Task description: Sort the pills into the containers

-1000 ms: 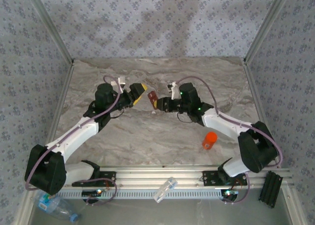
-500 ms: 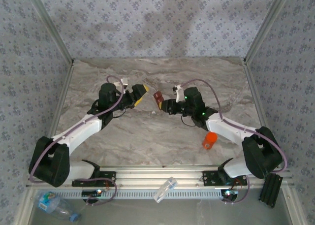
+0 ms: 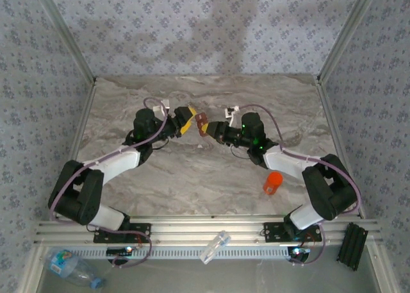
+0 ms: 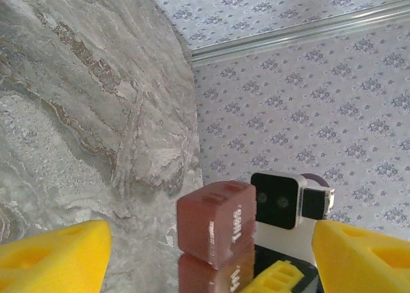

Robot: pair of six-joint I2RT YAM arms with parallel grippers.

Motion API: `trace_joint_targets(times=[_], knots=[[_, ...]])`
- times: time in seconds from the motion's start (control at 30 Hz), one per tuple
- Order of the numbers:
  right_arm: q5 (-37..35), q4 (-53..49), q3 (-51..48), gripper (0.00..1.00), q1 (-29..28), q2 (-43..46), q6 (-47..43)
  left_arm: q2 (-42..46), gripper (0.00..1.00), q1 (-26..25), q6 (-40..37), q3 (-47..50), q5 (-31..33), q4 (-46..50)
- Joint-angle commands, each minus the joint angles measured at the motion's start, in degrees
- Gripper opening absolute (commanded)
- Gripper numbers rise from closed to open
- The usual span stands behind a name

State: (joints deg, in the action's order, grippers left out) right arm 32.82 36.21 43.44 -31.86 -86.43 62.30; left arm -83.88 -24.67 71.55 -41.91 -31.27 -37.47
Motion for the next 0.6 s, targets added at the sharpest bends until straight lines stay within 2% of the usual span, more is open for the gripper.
trace_joint_targets(times=[0.0,0.07,0.23,0.37,0.57], knots=[[-0.59,-0.10,2.15,0.15,0.32,-1.14,3.35,-0.43,0.80,0.75,0.53,-0.54,-0.29,-4.40],[-1.84,-1.91,2.08,0.15,-0.22,-2.14,2.76,1.06,0.80,1.32,-2.03,-0.80,0.82,0.11],[-4.78,-5.30,1.83,0.16,-2.83,-6.58,1.35,7.04,0.81,2.58,-12.12,-3.36,5.58,18.24],[-5.60,-2.57,1.70,0.17,-5.51,-12.39,2.38,10.08,0.83,3.57,-14.65,-3.22,6.56,22.27],[-6.40,1.11,1.66,0.18,-7.73,-19.60,3.54,10.66,0.83,3.92,-14.41,-1.63,6.33,22.32]])
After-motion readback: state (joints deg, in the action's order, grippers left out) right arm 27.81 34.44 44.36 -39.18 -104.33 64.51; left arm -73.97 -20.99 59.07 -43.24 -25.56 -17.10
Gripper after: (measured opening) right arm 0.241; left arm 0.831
